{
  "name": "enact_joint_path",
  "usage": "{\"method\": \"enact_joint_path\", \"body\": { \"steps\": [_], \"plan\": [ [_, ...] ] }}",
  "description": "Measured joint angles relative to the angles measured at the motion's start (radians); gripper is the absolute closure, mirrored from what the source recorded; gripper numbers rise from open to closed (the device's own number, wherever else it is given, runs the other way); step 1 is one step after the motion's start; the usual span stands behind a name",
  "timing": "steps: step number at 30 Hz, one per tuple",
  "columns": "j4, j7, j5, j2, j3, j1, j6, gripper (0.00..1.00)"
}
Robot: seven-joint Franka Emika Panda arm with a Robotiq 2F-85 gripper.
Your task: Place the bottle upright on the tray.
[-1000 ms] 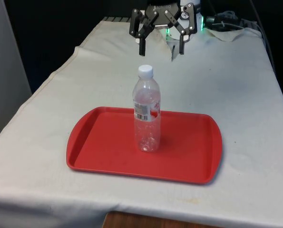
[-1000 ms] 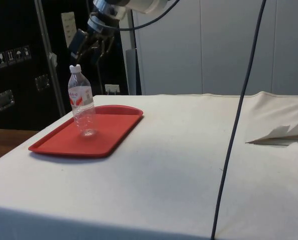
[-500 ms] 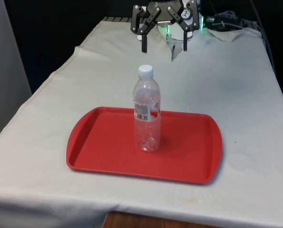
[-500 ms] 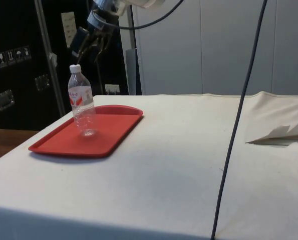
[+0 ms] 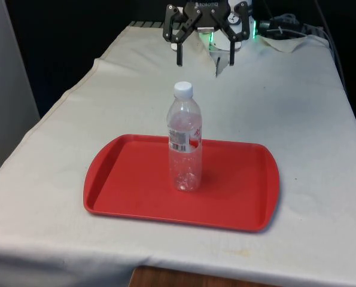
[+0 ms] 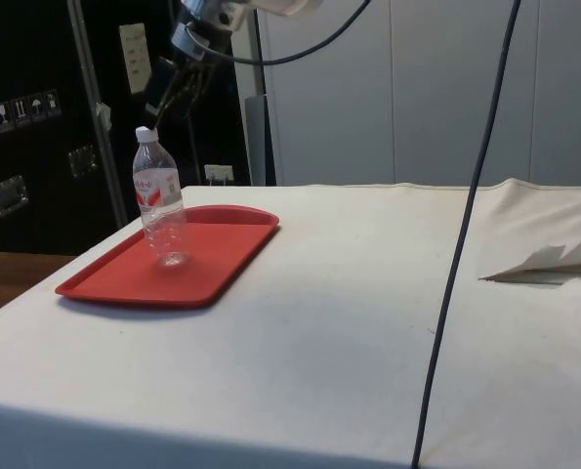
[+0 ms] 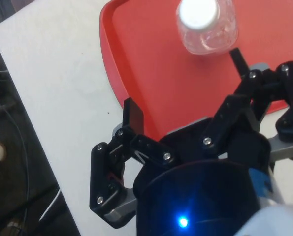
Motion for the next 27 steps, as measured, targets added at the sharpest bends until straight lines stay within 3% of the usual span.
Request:
{"method": "enact_joint_path", "body": {
  "steps": [9, 20, 27],
  "plan": [
    [0.000, -0.020, -0.028, -0.005, -0.004, -0.001, -0.029, 0.00],
    [0.028, -0.014, -0.058, -0.014, -0.013, -0.004, -0.126, 0.00],
    [0.031, -0.014, -0.058, -0.014, -0.013, -0.003, -0.131, 0.00]
  ]
}}
